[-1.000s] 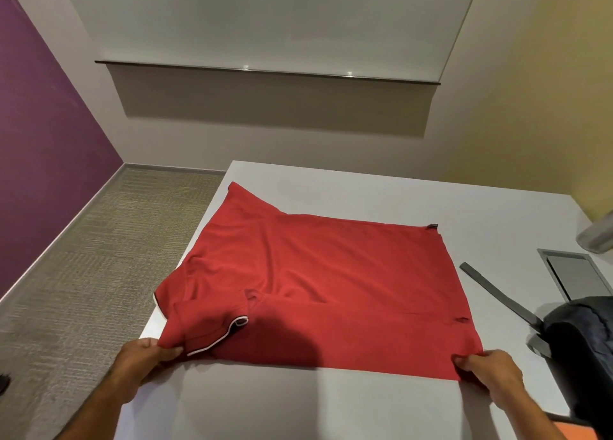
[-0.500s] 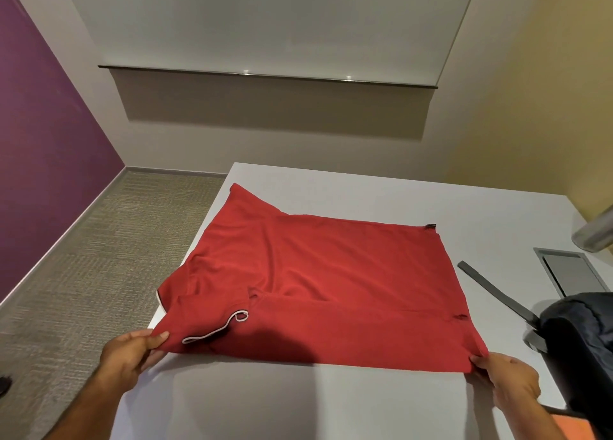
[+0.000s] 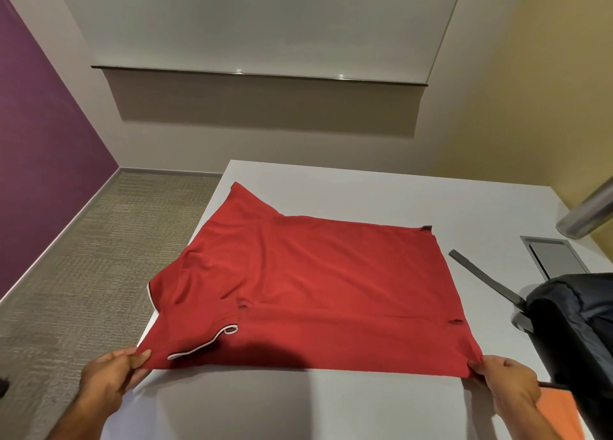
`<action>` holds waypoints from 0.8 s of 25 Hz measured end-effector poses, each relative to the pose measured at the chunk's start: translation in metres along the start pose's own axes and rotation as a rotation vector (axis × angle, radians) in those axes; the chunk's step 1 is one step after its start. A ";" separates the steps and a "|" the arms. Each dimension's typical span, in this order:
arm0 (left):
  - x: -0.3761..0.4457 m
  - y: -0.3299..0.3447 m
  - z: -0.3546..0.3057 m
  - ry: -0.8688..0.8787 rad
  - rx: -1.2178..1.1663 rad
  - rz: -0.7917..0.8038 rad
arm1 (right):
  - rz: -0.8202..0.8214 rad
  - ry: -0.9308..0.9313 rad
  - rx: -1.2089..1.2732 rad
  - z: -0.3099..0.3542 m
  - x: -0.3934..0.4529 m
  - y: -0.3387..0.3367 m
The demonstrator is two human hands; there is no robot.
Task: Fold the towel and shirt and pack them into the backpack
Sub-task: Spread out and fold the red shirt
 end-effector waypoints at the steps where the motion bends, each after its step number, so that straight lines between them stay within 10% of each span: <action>1: -0.001 -0.004 0.005 -0.006 0.017 -0.002 | -0.012 -0.019 -0.017 0.005 -0.015 -0.002; 20: -0.020 -0.045 0.057 0.037 0.243 -0.076 | 0.002 -0.058 -0.182 -0.033 -0.037 -0.040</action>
Point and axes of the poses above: each hand's wrist, its own x-axis towards the middle knuckle, its own y-axis out of the palm, z = x × y, the point moved 5 cm from there along x, towards the middle knuckle, and after that the axes turned 11 degrees about x, right-handed, at the moved point
